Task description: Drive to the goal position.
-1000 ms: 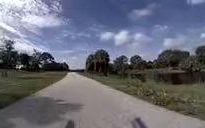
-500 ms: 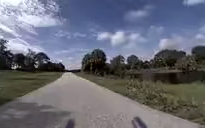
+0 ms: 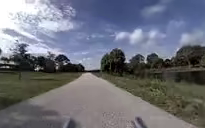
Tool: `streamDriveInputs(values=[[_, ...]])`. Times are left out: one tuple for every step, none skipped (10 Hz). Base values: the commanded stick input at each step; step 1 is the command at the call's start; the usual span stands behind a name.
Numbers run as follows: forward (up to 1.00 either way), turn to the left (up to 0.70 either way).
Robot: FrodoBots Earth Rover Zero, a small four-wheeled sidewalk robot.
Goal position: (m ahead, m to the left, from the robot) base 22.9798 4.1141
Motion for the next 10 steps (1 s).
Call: streamDriveInputs(values=[[0.69,0.34],[0.69,0.34],[0.69,0.34],[0.69,0.34],[0.69,0.34],[0.69,0.34],[0.69,0.34],[0.69,0.34],[0.69,0.34],[0.69,0.34]])
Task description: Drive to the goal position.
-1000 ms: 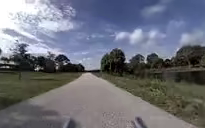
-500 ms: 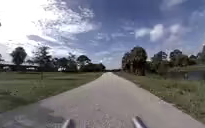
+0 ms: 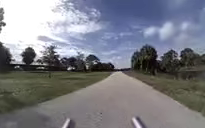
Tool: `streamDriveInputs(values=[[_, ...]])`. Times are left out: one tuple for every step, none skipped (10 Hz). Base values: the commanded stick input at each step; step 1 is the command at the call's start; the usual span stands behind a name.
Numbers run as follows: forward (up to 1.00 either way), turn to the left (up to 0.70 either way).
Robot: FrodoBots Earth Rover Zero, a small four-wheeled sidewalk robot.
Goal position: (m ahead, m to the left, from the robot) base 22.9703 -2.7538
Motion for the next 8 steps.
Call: streamDriveInputs(values=[[0.69,0.28],[0.69,0.10],[0.69,0.03],[0.69,0.04],[0.69,0.18],[0.69,0.34],[0.69,0.34],[0.69,0.27]])
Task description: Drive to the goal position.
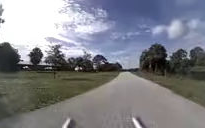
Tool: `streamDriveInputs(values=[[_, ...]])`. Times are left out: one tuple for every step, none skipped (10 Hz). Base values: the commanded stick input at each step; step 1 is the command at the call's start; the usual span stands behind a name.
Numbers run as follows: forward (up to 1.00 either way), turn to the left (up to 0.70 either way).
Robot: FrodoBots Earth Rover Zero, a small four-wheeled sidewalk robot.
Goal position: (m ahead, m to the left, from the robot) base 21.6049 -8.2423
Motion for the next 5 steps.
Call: streamDriveInputs(values=[[0.69,0.03],[0.69,0.03],[0.69,0.03],[0.69,0.03],[0.69,0.03]])
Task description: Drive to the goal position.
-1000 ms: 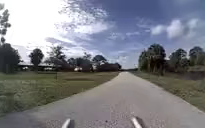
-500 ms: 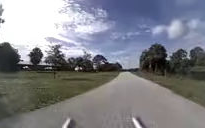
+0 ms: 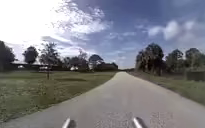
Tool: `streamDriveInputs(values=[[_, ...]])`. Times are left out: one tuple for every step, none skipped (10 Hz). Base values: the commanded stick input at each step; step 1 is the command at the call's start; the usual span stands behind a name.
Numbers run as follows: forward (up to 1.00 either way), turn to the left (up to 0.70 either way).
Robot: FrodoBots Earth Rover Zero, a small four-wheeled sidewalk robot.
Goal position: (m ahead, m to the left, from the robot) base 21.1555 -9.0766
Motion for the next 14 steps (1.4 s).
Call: streamDriveInputs(values=[[0.69,0.03],[0.69,0.03],[0.69,0.03],[0.69,0.03],[0.69,0.03],[0.69,0.03],[0.69,0.03],[0.69,0.03],[0.69,0.03],[0.69,0.03],[0.69,0.03],[0.69,0.03],[0.69,0.03],[0.69,0.03]])
